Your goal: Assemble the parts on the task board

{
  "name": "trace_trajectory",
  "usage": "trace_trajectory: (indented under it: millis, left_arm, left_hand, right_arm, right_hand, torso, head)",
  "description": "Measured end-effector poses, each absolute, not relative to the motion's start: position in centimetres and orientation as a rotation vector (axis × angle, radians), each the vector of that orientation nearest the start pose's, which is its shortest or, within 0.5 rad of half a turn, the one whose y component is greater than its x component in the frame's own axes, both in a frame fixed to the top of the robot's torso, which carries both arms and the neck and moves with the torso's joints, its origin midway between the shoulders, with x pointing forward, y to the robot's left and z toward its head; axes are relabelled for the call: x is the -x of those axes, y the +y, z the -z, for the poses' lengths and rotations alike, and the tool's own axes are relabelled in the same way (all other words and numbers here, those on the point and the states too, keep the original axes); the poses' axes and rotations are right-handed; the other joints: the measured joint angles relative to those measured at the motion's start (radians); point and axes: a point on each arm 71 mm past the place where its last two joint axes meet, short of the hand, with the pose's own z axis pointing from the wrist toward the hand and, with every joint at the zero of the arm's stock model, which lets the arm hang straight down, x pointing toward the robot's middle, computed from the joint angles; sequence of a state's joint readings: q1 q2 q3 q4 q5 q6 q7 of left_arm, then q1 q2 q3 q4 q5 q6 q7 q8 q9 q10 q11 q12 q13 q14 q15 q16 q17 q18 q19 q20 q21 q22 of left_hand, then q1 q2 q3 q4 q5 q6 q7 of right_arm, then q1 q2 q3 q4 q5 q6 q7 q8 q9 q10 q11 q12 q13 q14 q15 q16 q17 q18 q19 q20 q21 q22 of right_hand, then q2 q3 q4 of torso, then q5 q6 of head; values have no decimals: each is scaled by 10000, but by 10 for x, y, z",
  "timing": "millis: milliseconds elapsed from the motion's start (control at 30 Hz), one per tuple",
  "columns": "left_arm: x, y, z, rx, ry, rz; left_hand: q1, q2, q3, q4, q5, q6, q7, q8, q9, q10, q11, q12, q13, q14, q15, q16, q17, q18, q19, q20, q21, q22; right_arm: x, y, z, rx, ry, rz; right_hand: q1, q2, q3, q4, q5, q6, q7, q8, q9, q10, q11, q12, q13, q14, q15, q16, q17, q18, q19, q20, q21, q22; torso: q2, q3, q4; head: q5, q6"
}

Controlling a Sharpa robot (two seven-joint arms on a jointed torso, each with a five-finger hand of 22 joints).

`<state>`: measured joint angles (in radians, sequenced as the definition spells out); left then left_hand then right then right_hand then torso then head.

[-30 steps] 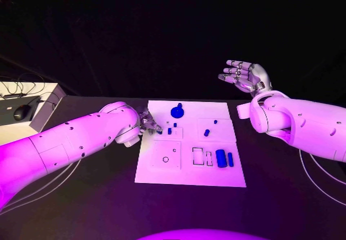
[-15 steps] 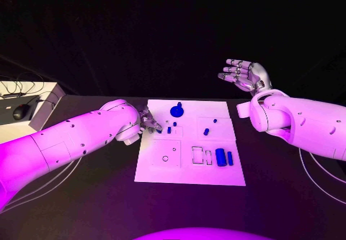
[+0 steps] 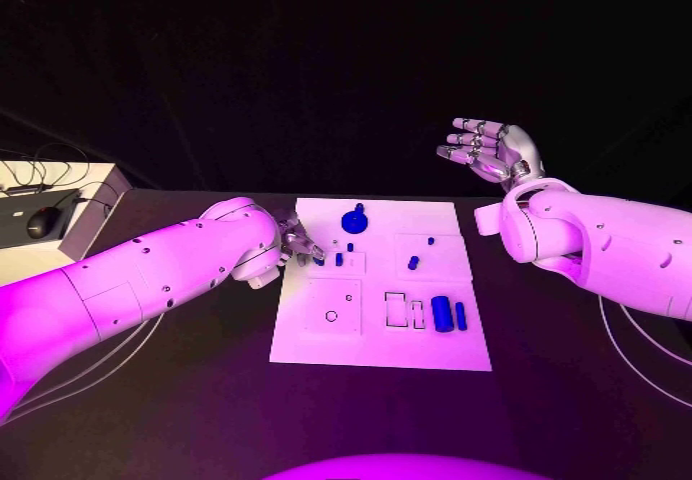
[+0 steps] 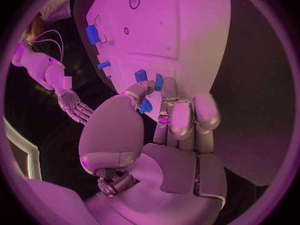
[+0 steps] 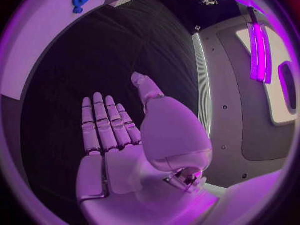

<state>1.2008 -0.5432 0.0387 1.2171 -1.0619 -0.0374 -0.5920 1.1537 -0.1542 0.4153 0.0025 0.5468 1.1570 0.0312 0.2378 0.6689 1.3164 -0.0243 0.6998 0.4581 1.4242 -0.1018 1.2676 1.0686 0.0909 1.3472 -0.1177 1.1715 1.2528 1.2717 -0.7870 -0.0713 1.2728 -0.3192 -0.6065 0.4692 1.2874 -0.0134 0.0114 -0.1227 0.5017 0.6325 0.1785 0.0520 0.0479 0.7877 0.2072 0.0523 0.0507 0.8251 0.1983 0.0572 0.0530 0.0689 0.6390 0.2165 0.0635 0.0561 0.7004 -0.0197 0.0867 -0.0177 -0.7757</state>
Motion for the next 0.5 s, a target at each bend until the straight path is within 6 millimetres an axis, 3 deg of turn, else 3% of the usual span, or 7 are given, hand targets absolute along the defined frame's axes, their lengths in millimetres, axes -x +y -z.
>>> trace_trajectory:
  millis: [367, 433, 500]
  left_arm:
    - [-539, 156, 213, 3949, 21370, 3935]
    - [-539, 156, 213, 3915, 21351, 3923]
    - [-539, 156, 212, 3862, 21324, 3913]
  left_hand:
    - [108, -108, 0, 0, 10, 106, 10, -34, 17, 85, 42, -69, -2, 30, -40, 143, 181, -10, 76, -75, 88, 45]
    - [135, -135, 0, 0, 40, 138, 8, -55, 17, 107, 22, -84, -2, 29, -42, 143, 193, -156, 89, -90, 88, 47]
    - [161, -161, 0, 0, 40, 174, 2, -63, 17, 153, 46, -120, -15, 26, -44, 182, 209, -158, 90, -90, 88, 66]
  right_arm:
    - [-540, -271, 150, -7437, 11587, -10918]
    - [-540, -271, 150, -7437, 11588, -10917]
    - [-540, -271, 151, -7438, 11590, -10915]
  right_hand:
    - [0, 0, 0, 0, 233, 0, 0, 0, 0, 0, 0, 0, 0, 0, 0, 0, 1, 1, -72, 0, 0, 0]
    - [0, 0, 0, 0, 233, 0, 0, 0, 0, 0, 0, 0, 0, 0, 0, 0, 1, 1, -73, 0, 0, 0]
    - [0, 0, 0, 0, 233, 0, 0, 0, 0, 0, 0, 0, 0, 0, 0, 0, 1, 1, -73, 0, 0, 1]
  torso:
    - [6, 4, -5]
    - [9, 5, -9]
    - [11, 5, -12]
  head:
    - [32, 10]
    - [32, 12]
    - [23, 12]
